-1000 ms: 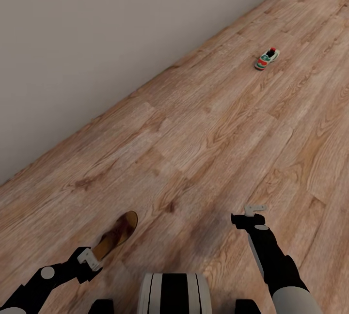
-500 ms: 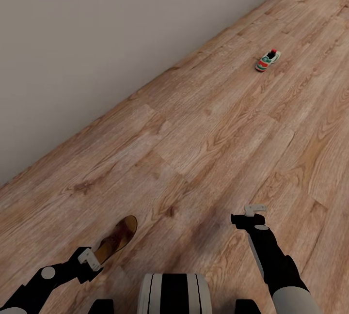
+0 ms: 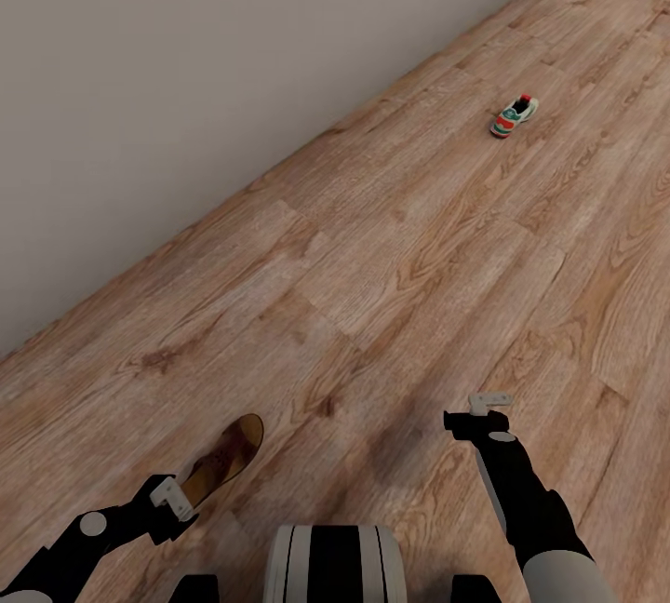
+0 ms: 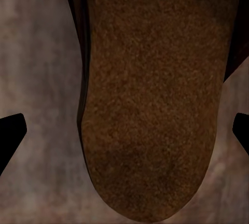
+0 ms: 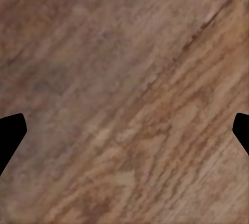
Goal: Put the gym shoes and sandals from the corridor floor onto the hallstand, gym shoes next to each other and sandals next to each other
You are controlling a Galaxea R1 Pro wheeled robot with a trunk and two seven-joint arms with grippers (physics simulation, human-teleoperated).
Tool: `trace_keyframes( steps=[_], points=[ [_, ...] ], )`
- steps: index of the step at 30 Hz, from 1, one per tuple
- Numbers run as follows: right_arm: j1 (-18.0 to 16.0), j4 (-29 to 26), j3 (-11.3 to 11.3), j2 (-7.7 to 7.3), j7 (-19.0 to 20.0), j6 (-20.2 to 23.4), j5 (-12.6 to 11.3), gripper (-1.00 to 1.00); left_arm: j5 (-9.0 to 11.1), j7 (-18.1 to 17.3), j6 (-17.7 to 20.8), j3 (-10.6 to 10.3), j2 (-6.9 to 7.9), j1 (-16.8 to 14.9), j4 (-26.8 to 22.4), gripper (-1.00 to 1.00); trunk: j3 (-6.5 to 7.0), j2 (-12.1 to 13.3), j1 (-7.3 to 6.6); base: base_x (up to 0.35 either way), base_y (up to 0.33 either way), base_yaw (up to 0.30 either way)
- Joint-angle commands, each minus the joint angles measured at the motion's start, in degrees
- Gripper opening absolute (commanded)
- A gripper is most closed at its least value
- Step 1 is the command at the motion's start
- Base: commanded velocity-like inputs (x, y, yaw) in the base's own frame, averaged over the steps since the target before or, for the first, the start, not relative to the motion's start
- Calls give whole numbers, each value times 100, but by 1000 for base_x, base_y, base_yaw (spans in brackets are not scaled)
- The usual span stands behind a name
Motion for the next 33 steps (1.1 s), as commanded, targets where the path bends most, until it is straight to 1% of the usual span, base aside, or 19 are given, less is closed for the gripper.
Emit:
trace_keyframes(
  steps=[1,27,33],
  points=[
    [-2,-8,-8,5,2,28,27,100,-60,-31,-36,47,-6,-3,-3,100,-3,-1,-1,0,0,0],
    [-2,-8,-8,5,2,27,27,100,-60,-31,18,40,-9,-20,5,100,-3,-1,-1,0,0,0],
    [-2,-8,-8,5,2,27,27,100,-62,-25,23,5,-13,-25,12,100,-3,-1,-1,0,0,0]
  ],
)
